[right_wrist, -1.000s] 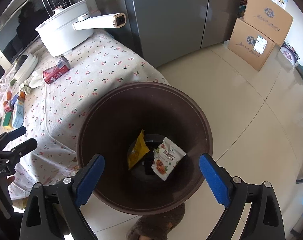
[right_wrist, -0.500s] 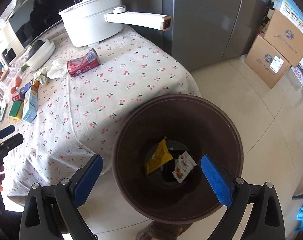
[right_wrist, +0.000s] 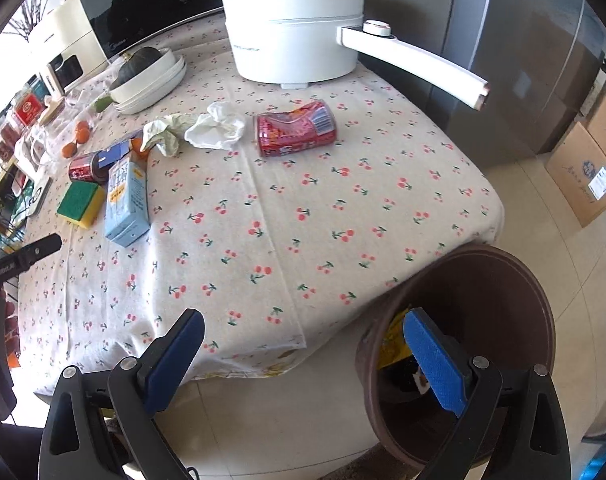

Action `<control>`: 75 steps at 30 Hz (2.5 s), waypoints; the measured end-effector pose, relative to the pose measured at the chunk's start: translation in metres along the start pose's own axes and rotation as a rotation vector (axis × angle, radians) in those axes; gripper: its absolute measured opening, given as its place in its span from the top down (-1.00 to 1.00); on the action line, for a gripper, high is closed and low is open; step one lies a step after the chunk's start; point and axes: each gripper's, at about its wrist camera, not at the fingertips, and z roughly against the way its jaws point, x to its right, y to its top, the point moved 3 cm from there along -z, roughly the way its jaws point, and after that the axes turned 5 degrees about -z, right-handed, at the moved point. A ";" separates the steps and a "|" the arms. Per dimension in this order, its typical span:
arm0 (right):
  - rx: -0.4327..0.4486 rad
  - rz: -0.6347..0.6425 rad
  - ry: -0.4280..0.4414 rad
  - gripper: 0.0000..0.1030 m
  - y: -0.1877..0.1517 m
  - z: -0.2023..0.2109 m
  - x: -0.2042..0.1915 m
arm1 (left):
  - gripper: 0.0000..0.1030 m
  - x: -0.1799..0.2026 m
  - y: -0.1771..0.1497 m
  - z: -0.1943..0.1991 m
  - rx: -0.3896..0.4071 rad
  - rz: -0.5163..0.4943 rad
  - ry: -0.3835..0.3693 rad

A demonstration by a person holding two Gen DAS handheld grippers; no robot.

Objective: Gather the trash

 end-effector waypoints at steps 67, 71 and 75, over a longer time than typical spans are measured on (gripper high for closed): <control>-0.030 0.158 0.230 -0.08 0.045 -0.081 -0.172 | -0.84 -0.027 -0.003 -0.034 -0.059 -0.080 -0.125; -0.023 0.141 0.232 -0.07 0.046 -0.065 -0.157 | -0.38 -0.022 0.001 -0.047 -0.069 -0.063 -0.090; -0.008 0.124 0.244 -0.06 0.046 -0.049 -0.142 | -0.28 -0.020 0.003 -0.046 -0.062 -0.047 -0.080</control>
